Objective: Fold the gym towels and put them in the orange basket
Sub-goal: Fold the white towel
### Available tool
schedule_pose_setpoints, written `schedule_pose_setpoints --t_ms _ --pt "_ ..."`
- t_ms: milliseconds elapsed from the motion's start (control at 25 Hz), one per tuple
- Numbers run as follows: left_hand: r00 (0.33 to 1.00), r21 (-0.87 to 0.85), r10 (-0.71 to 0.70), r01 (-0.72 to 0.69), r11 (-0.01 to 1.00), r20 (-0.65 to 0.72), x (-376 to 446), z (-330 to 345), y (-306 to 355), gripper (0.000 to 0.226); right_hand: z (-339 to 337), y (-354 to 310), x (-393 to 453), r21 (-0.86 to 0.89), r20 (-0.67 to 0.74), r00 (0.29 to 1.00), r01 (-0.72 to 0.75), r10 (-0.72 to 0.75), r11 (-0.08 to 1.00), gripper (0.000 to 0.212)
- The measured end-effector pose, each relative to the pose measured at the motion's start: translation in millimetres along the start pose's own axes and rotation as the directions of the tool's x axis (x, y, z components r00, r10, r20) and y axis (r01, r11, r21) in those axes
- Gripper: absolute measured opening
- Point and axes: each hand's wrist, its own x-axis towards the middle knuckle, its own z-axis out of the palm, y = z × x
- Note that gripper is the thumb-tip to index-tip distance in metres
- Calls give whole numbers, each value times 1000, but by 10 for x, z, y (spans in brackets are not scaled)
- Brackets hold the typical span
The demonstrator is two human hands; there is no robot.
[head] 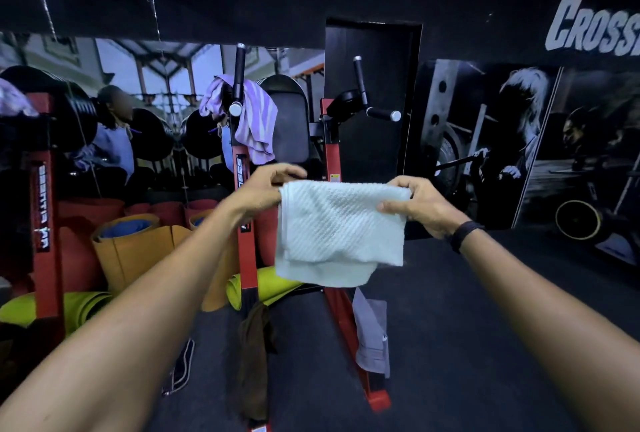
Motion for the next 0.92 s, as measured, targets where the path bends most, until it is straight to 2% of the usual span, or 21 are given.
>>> schedule_pose_setpoints --t_ms 40,80,160,240,320,360,440,480,560,640,680,720,760,840,920 --pt "994 133 -53 39 990 97 -2 -92 -12 34 -25 -25 21 27 -23 1000 17 -17 999 21" --pt "985 201 -101 72 977 138 -3 -147 -7 38 -39 -51 39 18 -30 999 31 -31 999 21" --pt "988 208 -125 104 973 90 -15 -75 55 42 -34 -76 84 -46 -20 998 53 -54 998 20" --pt "991 241 -87 60 969 103 -37 167 108 49 11 -90 113 -80 -11 997 79 -80 994 19" --pt "981 445 -74 -14 895 180 -11 408 65 68 51 -116 101 -96 -2 995 103 -103 990 20" --pt "981 532 -53 -56 845 188 20 496 31 63 41 -127 84 -107 -1 994 109 -109 988 20" --pt "988 610 9 -104 786 157 98 596 -6 28 -14 -140 15 -164 -19 993 116 -121 980 20" --pt "990 627 36 -117 770 140 135 624 -3 19 -47 -149 -42 -227 -37 991 116 -128 967 22" --pt "989 658 70 -140 740 132 189 734 60 19 -112 -155 -154 -474 -69 989 85 -134 876 30" --pt "977 688 111 -208 696 182 218 912 137 16 -132 -168 -264 -780 -88 991 -8 -97 626 41" --pt "968 689 128 -244 683 216 236 994 166 15 -121 -176 -306 -858 -100 992 -50 -71 511 42" --pt "954 670 145 -289 684 263 266 1087 180 17 -123 -173 -365 -884 -116 992 -83 -43 461 37" --pt "938 647 156 -328 689 309 295 1180 185 23 -156 -146 -437 -883 -133 991 -115 -8 454 31" --pt "925 603 158 -349 717 347 337 1357 169 55 -274 -30 -674 -869 -198 978 -205 63 451 24" --pt "937 520 145 -300 800 318 350 1606 134 85 -433 136 -1005 -853 -299 945 -326 130 408 22"
